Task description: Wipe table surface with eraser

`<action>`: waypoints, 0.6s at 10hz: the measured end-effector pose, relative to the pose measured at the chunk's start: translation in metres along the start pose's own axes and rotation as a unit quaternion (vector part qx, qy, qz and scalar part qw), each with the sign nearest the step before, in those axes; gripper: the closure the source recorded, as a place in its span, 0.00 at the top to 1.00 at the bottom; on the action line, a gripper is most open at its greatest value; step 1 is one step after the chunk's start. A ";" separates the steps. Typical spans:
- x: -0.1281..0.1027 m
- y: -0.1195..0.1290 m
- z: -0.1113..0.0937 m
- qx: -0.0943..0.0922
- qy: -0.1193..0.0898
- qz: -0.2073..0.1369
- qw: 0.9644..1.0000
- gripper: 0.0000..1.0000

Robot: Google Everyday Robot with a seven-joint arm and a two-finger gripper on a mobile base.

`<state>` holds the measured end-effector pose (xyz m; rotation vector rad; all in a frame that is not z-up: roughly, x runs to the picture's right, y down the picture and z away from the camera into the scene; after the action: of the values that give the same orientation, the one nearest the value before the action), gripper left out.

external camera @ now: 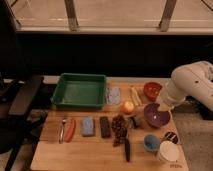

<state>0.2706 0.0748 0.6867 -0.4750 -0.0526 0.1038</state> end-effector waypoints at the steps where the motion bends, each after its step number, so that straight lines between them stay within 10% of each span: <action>1: -0.012 -0.002 0.000 0.001 -0.002 0.007 1.000 0.43; 6: -0.107 0.017 0.020 0.006 -0.023 0.057 0.998 0.43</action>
<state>0.1615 0.0875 0.6938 -0.4638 -0.0705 0.2263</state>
